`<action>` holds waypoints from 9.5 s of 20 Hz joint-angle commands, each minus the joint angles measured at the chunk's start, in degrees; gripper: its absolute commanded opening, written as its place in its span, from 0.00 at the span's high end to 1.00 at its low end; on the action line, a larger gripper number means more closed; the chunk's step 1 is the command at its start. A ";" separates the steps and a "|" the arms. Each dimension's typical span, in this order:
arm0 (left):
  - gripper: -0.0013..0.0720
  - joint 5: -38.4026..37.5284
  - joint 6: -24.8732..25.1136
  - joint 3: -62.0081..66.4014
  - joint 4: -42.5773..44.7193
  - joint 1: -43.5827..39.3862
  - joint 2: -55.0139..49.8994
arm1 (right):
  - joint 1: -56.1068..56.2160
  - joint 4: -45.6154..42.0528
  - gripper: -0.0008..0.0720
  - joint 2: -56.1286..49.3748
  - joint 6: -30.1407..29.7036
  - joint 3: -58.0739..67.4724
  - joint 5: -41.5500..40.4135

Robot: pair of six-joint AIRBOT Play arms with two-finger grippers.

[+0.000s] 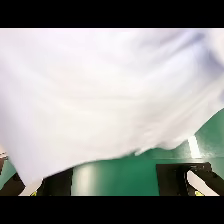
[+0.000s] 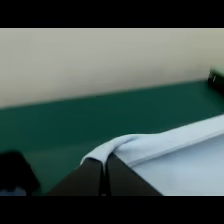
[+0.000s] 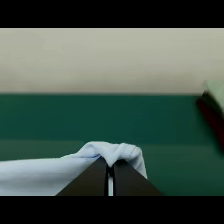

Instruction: Fold the shirts.

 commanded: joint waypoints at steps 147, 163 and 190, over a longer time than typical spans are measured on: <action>0.45 13.94 15.41 -50.31 -25.66 11.17 -29.77 | 2.71 4.31 0.54 -26.03 -2.05 -42.45 -13.90; 0.95 0.70 15.21 -40.98 -26.14 5.29 -29.38 | -19.96 30.51 0.02 -30.51 -25.46 -55.60 -1.70; 0.95 15.08 7.43 -28.37 -23.04 -22.67 -44.41 | -8.46 33.29 0.97 -29.99 -27.32 -41.33 2.49</action>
